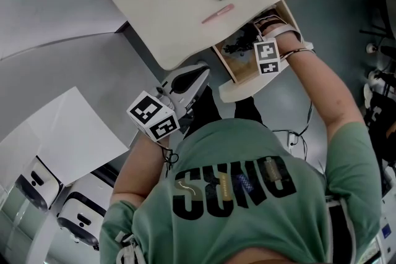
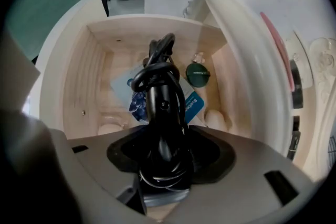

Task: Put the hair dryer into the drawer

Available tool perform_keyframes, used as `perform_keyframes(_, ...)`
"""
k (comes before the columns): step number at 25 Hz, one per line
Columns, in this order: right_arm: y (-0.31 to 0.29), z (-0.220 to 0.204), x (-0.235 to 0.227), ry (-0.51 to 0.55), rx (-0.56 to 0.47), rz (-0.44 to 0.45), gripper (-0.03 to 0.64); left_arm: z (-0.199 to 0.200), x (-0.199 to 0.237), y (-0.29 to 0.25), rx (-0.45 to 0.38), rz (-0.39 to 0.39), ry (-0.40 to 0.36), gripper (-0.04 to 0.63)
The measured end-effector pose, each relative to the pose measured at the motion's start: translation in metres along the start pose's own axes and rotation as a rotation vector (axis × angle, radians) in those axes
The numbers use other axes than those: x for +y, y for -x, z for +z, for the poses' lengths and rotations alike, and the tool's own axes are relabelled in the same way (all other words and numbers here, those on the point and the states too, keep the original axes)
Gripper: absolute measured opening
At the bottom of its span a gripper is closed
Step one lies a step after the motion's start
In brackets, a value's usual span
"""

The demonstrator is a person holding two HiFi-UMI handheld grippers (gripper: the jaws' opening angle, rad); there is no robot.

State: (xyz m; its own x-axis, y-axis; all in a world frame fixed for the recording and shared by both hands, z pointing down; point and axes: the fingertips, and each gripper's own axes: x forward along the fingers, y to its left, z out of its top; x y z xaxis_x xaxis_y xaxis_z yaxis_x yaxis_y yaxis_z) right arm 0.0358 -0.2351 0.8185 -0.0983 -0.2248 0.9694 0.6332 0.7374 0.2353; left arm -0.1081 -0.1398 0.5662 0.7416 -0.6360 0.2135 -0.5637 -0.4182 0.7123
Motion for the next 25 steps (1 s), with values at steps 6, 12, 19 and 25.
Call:
perform_keyframes(6, -0.024, 0.009, 0.005, -0.064, -0.002, 0.025, 0.241, -0.007, 0.002, 0.003, 0.011, 0.005, 0.008, 0.009)
perform_keyframes(12, -0.023, 0.009, 0.003, -0.120, -0.010, 0.005, 0.244, -0.010, 0.000, 0.006, 0.016, 0.005, 0.009, 0.009)
perform_keyframes(19, 0.010, 0.014, -0.004, -0.201, -0.083, -0.070, 0.278, -0.007, -0.011, 0.007, 0.018, -0.006, -0.004, 0.009)
perform_keyframes(25, 0.075, 0.010, -0.015, -0.322, -0.160, -0.145, 0.278, 0.007, -0.037, 0.000, 0.020, -0.039, -0.055, 0.009)
